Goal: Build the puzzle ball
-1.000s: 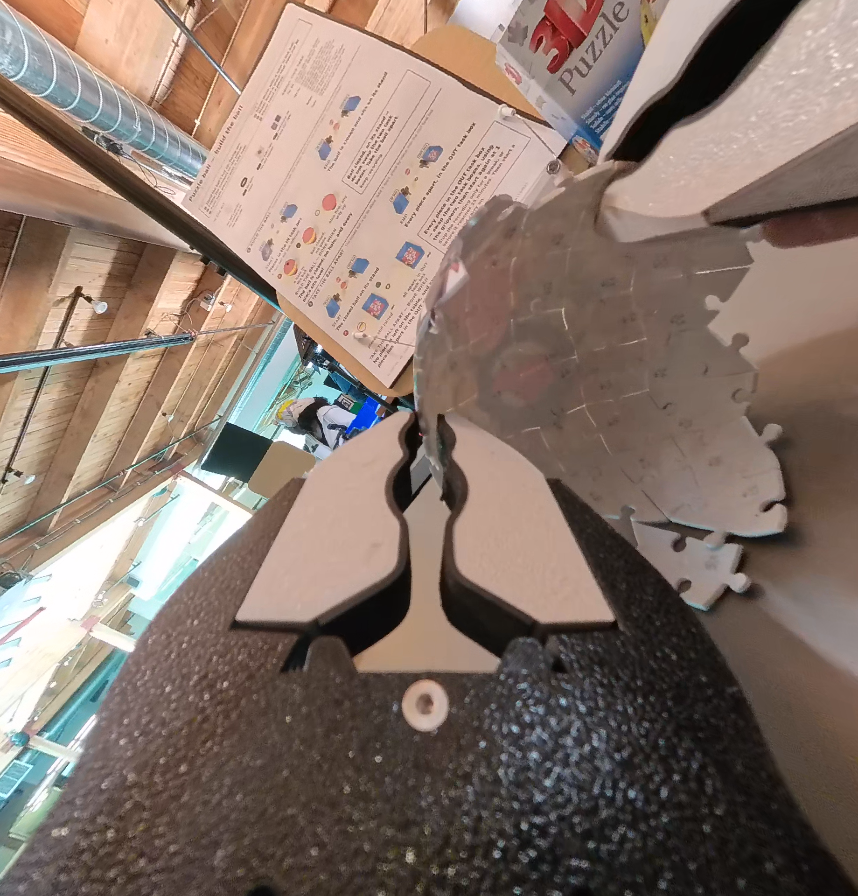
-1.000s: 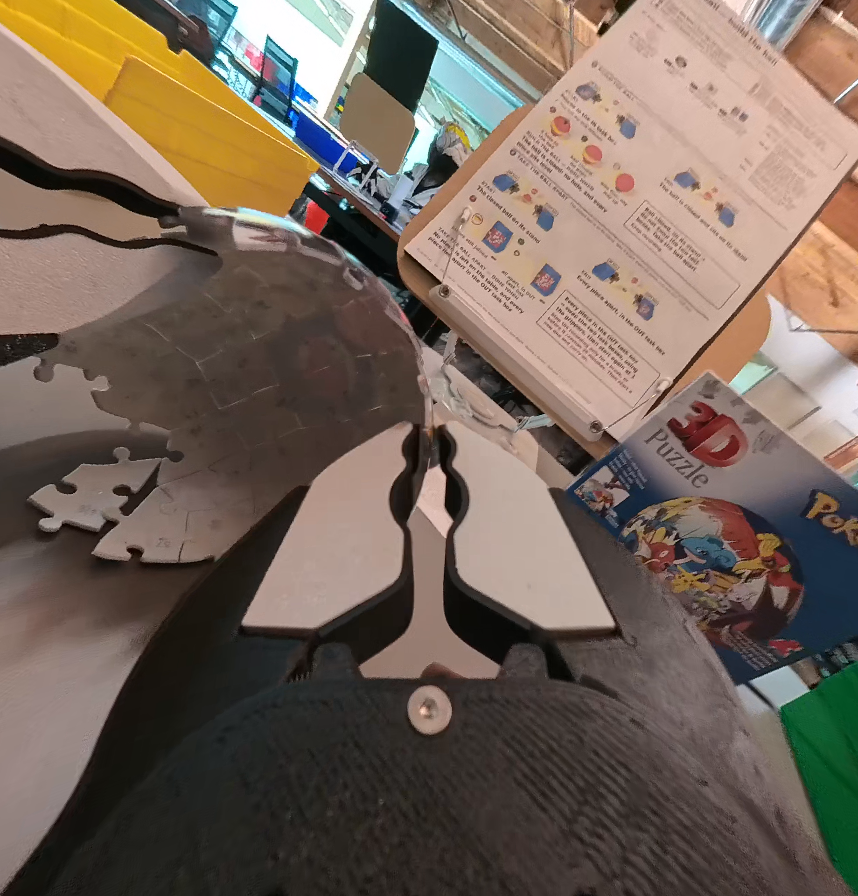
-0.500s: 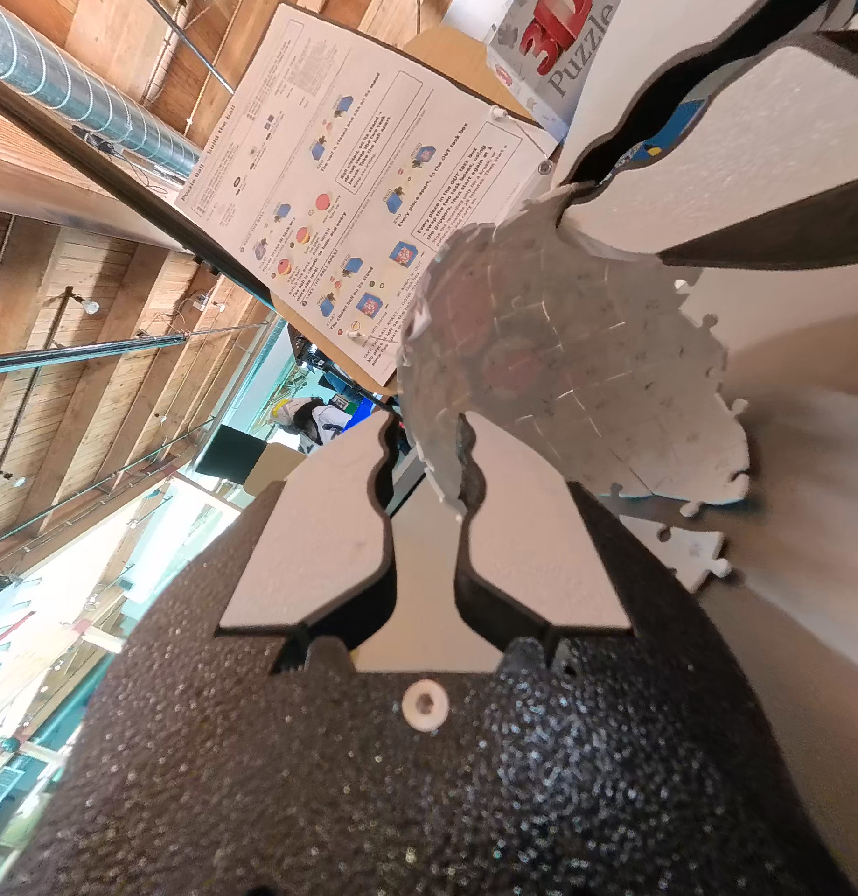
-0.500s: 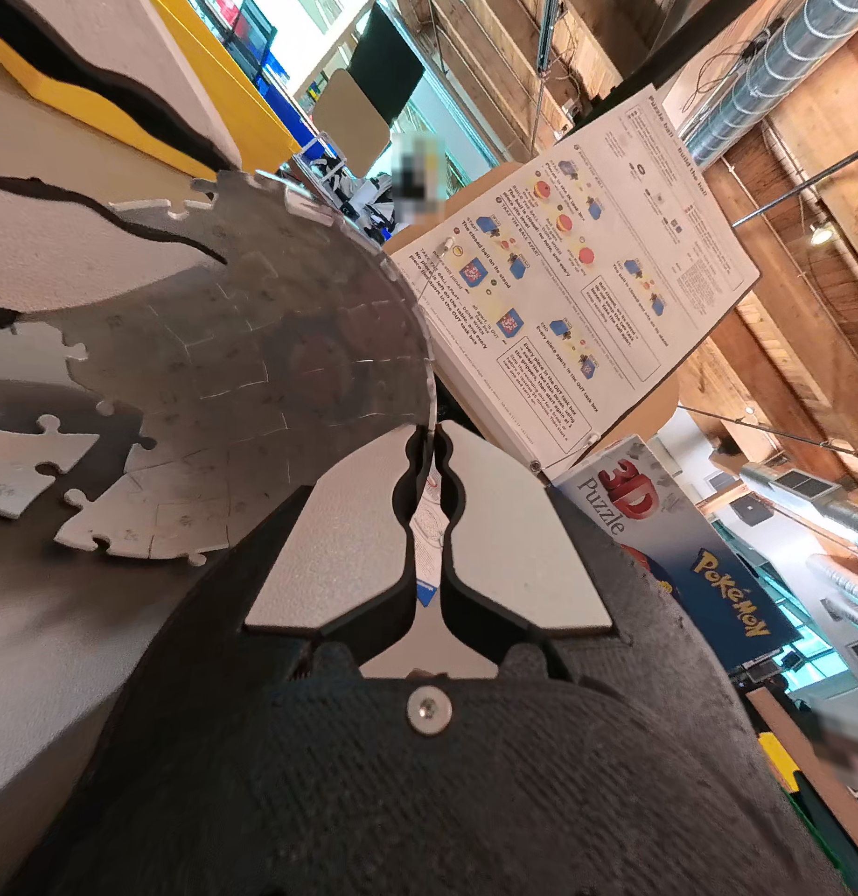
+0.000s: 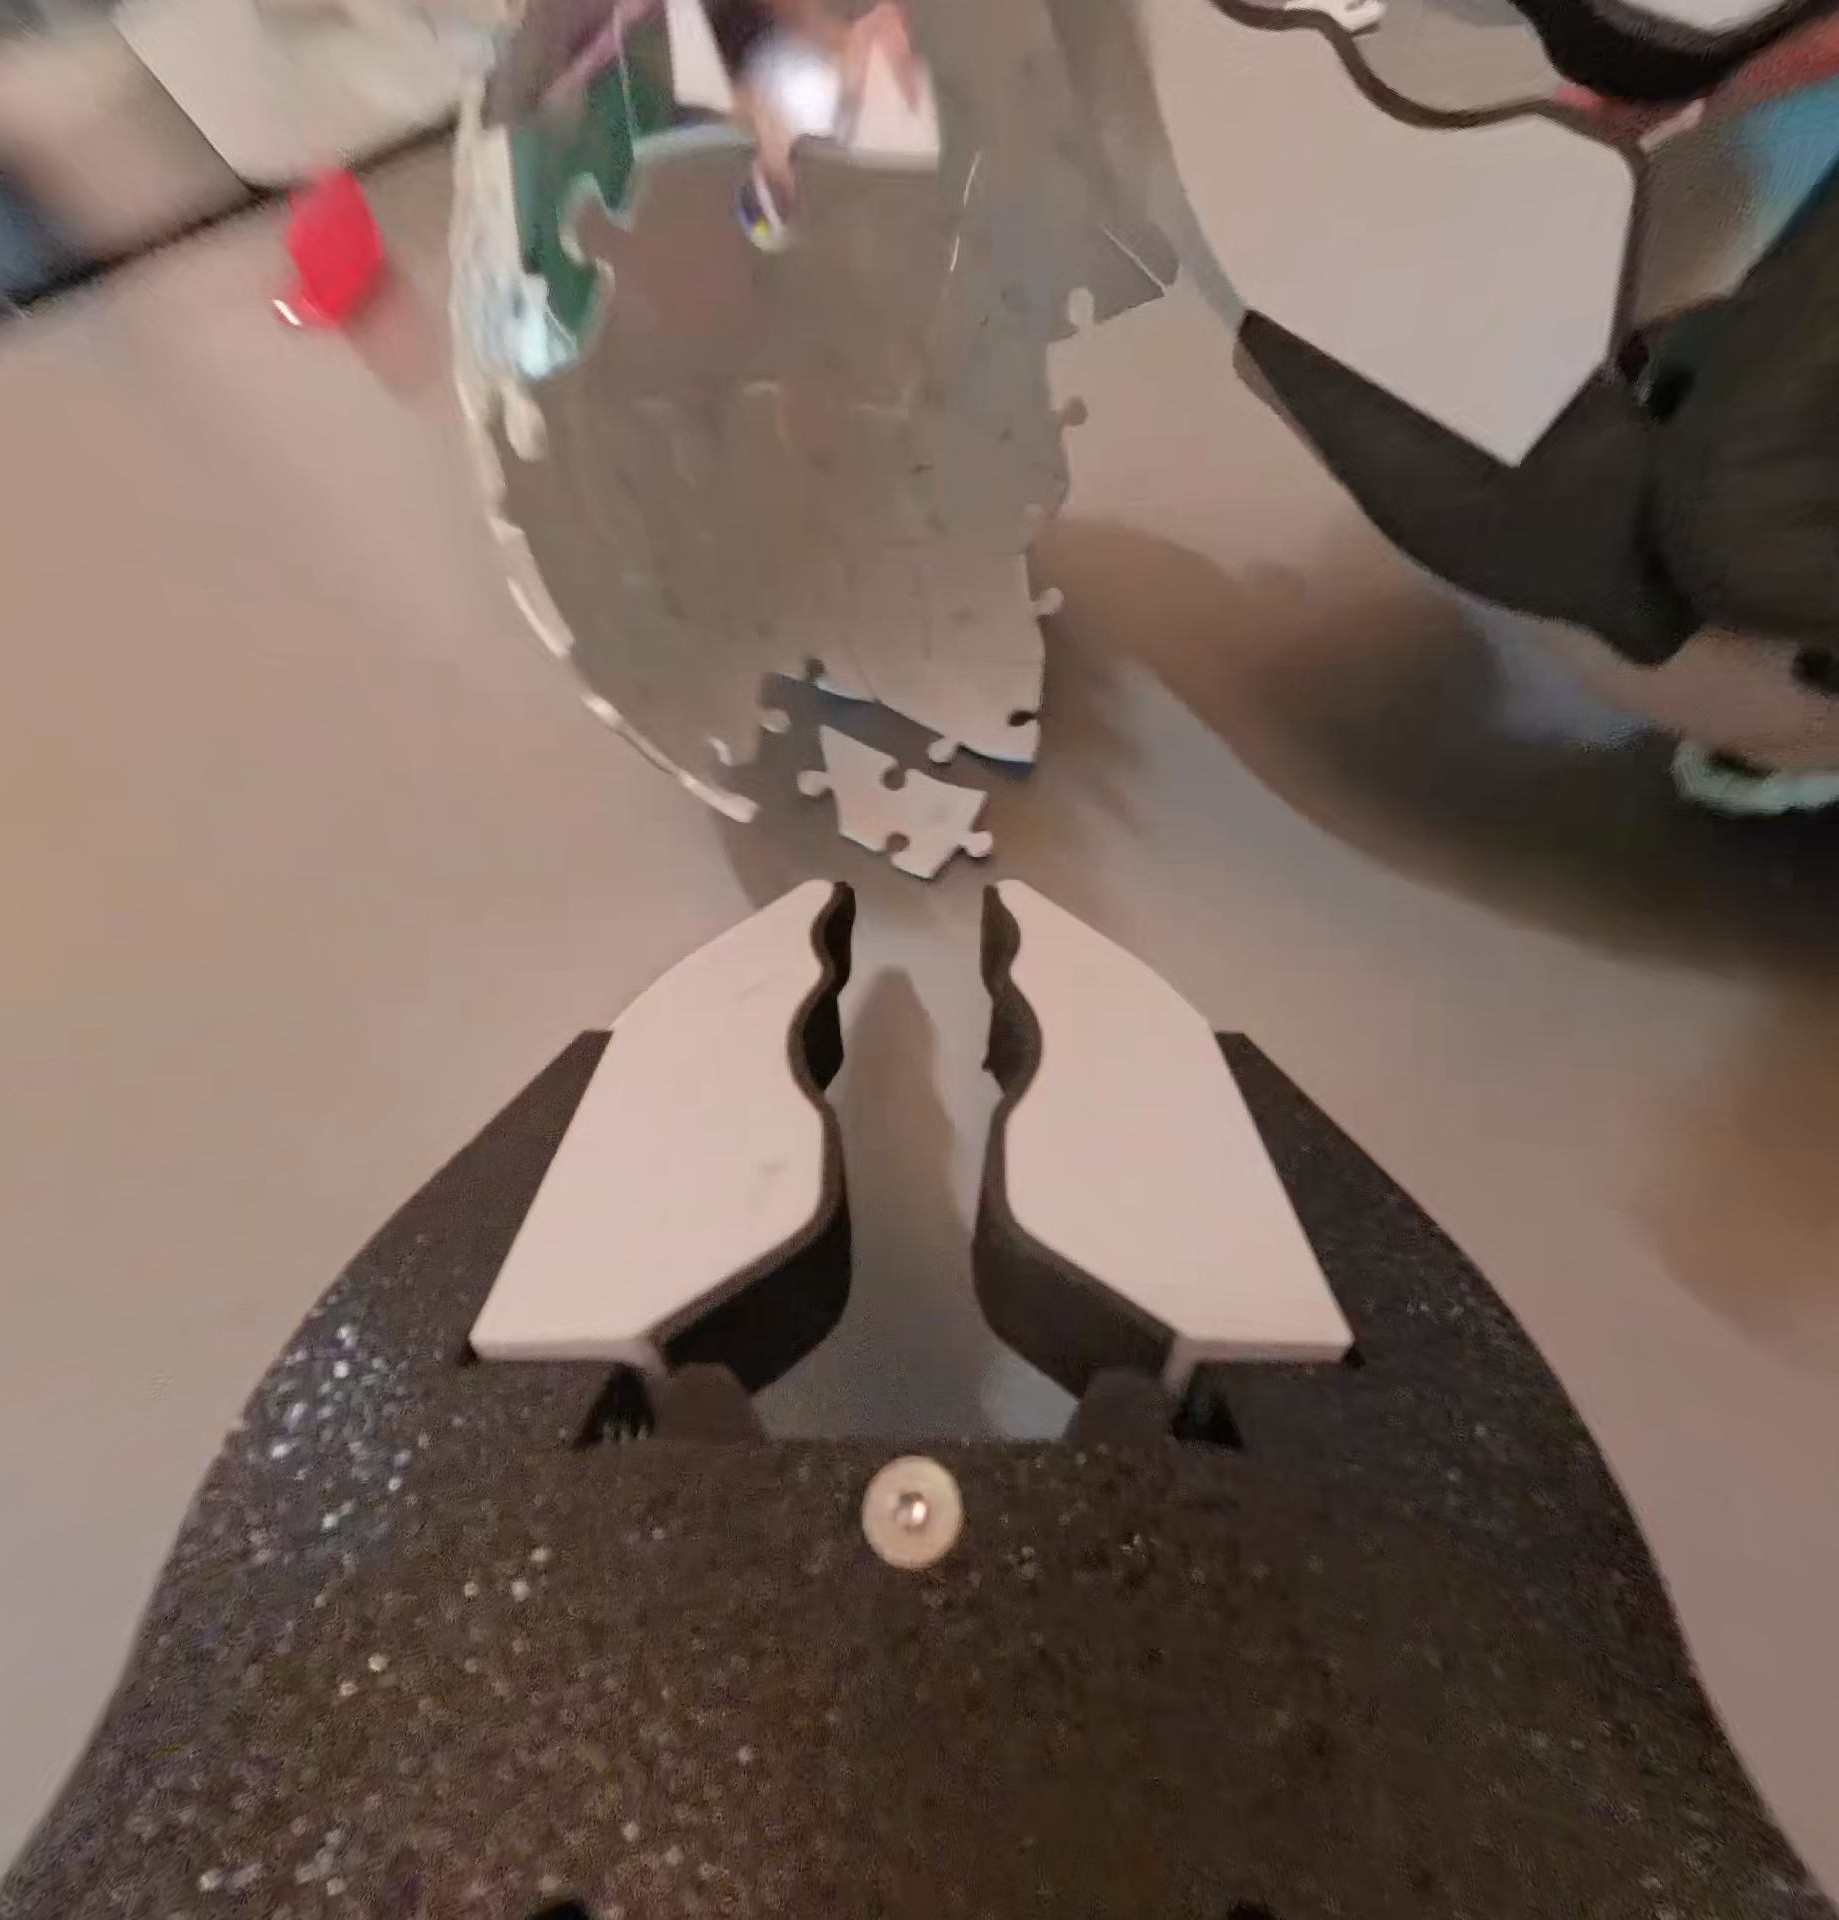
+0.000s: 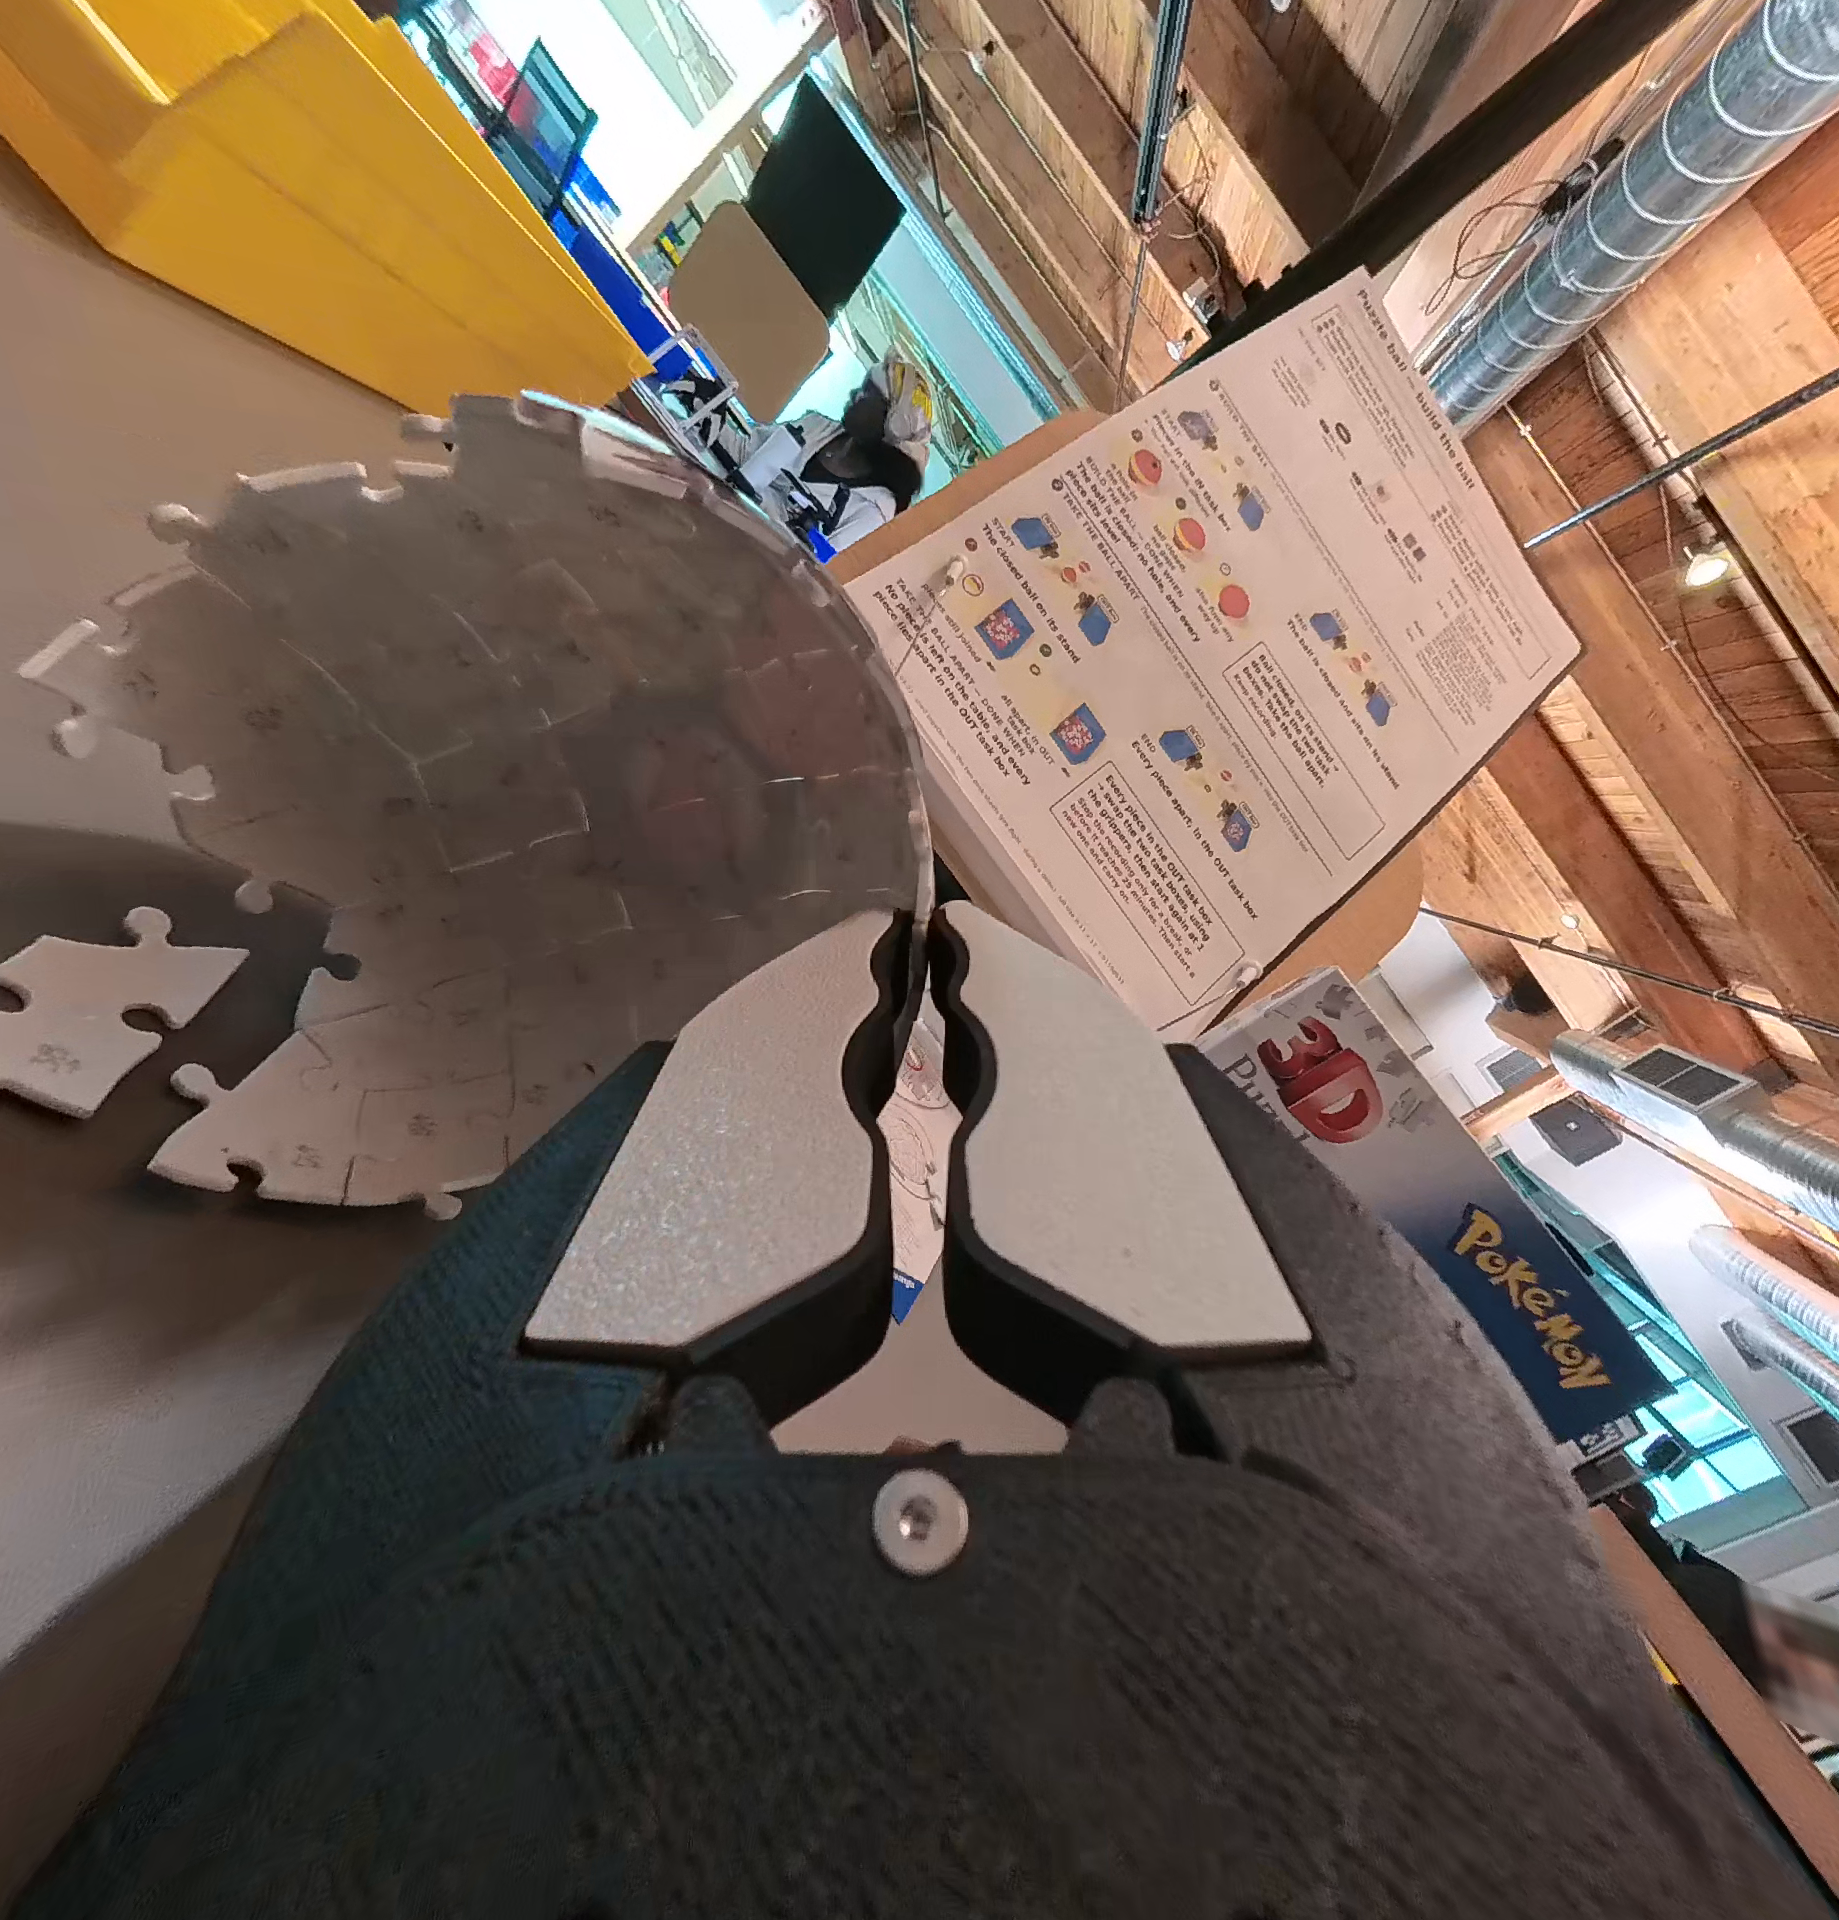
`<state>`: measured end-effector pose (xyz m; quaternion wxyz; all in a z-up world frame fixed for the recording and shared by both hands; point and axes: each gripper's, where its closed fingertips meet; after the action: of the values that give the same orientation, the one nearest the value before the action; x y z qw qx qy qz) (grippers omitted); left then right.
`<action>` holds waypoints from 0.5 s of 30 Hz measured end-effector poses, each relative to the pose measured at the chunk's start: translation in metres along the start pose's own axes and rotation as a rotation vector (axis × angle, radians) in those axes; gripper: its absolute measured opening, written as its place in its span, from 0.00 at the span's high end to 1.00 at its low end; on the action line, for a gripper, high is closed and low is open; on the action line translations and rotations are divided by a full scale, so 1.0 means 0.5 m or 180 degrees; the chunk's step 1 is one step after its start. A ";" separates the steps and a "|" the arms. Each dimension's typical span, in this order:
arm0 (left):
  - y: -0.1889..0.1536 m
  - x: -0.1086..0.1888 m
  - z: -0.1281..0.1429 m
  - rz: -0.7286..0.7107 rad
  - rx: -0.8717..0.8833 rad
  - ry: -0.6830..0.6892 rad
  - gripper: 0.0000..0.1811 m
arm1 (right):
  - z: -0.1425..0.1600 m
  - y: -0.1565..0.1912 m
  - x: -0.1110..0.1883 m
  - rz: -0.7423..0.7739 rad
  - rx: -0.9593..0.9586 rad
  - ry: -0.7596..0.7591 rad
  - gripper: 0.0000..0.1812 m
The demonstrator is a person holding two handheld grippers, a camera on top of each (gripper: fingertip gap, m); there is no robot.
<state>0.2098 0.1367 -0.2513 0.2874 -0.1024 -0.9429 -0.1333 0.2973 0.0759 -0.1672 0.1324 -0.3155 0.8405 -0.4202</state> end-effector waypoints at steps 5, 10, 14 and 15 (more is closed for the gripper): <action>0.003 -0.037 0.013 -0.0146 0.0567 0.0406 0.78 | -0.003 0.003 0.008 0.0012 -0.0030 -0.0013 0.98; -0.015 -0.051 0.009 -0.0225 0.0827 0.0548 0.79 | 0.001 0.006 0.015 0.0004 -0.0088 0.0017 0.98; -0.022 -0.054 0.006 -0.0299 0.0892 0.0567 0.81 | -0.003 0.010 0.023 0.0020 -0.0089 0.0020 0.98; -0.024 -0.054 0.007 -0.0314 0.0882 0.0580 0.81 | -0.004 0.011 0.024 0.0013 -0.0087 0.0012 0.98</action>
<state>0.2268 0.1236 -0.2719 0.3761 -0.0030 -0.9262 -0.0247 0.2851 0.0719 -0.1700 0.1274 -0.3148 0.8471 -0.4089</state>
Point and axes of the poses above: each gripper's, where its closed fingertips meet, x back along the fingers, z out of its underside, y = z × x across the jaws, and after that the axes turned 12 degrees about -z, right-handed
